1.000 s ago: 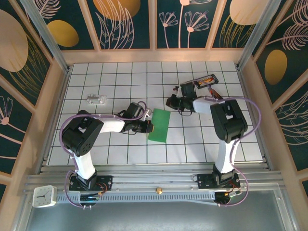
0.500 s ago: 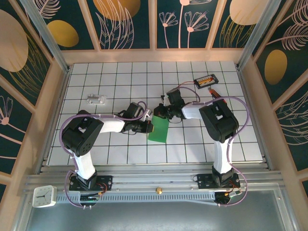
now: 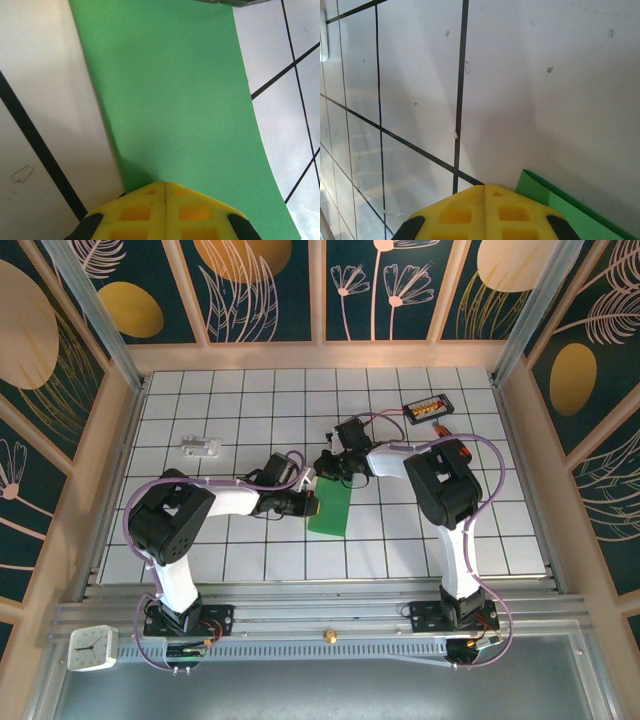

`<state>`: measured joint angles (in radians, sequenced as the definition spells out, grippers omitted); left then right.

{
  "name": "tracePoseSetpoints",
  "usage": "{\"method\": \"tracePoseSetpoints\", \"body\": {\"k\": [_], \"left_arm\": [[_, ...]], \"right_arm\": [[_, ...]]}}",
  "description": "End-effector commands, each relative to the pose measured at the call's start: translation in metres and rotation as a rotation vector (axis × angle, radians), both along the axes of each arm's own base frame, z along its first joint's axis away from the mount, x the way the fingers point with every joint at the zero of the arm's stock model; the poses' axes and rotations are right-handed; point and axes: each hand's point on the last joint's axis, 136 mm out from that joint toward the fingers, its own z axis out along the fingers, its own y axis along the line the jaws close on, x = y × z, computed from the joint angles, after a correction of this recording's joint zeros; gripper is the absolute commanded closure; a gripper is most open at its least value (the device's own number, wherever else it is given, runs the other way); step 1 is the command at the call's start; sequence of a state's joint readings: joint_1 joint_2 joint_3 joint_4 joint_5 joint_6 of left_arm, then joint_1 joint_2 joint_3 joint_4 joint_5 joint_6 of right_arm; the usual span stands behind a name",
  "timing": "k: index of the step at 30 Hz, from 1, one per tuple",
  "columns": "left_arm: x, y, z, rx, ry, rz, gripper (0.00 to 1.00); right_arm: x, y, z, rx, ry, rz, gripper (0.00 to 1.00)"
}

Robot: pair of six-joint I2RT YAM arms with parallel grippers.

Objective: Fold a paper plane with a square sheet of paper (pick it up from the middle)

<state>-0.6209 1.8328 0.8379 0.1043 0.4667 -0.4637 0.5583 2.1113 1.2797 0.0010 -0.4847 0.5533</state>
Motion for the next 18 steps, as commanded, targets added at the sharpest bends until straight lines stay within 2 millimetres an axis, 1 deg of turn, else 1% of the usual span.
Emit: {"method": "tracePoseSetpoints", "body": {"k": [1,6,12,16,18], "left_arm": [[-0.086,0.061,-0.075,0.298,0.322,-0.022,1.00],[-0.089,0.063,-0.077,0.301,0.328,-0.017,1.00],[-0.090,0.065,-0.078,0.308,0.329,-0.014,1.00],[-0.089,0.064,-0.077,0.306,0.327,-0.015,1.00],[-0.087,0.064,-0.077,0.303,0.324,-0.012,1.00]], "right_arm": [[0.025,-0.027,-0.031,-0.115,-0.023,-0.074,1.00],[0.042,-0.037,-0.029,-0.113,-0.040,-0.113,1.00],[0.059,-0.048,-0.030,-0.124,-0.049,-0.144,1.00],[0.073,-0.056,-0.027,-0.130,-0.064,-0.165,1.00],[0.082,-0.062,-0.022,-0.126,-0.075,-0.180,1.00]]}}
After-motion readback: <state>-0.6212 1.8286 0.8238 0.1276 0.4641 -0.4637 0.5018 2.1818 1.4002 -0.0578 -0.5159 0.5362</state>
